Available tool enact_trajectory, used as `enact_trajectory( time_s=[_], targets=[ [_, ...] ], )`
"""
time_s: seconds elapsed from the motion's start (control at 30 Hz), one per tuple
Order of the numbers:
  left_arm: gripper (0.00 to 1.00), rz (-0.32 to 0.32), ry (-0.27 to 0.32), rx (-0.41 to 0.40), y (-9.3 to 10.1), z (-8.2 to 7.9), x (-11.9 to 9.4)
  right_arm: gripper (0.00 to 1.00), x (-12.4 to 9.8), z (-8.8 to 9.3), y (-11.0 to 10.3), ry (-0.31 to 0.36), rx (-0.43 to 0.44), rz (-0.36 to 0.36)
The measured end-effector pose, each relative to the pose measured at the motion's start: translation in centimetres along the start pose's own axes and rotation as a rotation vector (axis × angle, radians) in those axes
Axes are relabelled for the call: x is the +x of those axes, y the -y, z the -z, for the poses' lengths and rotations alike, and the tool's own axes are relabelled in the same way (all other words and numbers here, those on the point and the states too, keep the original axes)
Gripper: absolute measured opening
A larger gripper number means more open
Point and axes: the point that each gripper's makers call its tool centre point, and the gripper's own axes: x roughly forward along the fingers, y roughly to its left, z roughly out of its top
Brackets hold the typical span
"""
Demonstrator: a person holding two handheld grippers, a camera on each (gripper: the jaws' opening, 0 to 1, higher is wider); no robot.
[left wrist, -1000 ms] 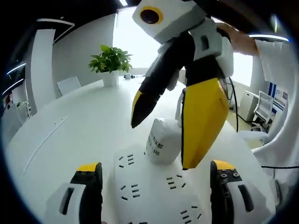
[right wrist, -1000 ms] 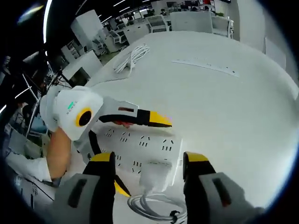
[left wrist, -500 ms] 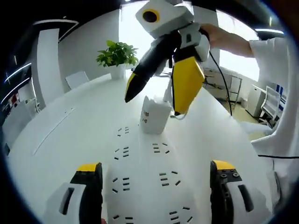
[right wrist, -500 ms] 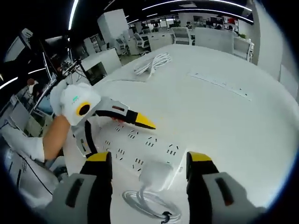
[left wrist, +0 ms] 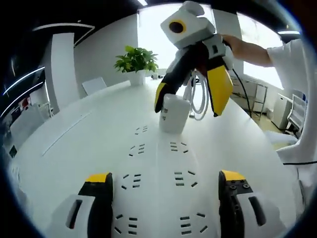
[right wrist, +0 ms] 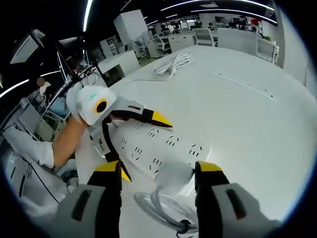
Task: Straighten the power strip on the desk, plug the charger into it
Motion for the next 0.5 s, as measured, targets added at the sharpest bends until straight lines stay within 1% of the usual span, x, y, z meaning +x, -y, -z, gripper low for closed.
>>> enact_trajectory(
  time_s=[0.13,0.23,0.33,0.5],
  targets=[
    [0.88,0.009,0.002,-0.005,-0.3,-0.3,0.4,0.6,-0.1,0.4,-0.6,-0.001,-0.021,0.02],
    [0.88,0.016,0.025,-0.017,-0.5,-0.9,0.9,0.62,-0.2,0.5,-0.8,0.008,-0.029,0.026],
    [0.87,0.032,0.02,-0.007,-0.3,-1.2,1.0,0.61,-0.3,0.6,-0.7,0.011,-0.018,0.031],
    [0.87,0.065,0.019,0.018,0.1,-1.2,0.8,0.62,-0.5,0.9,-1.0,0.015,-0.009,0.045]
  ],
)
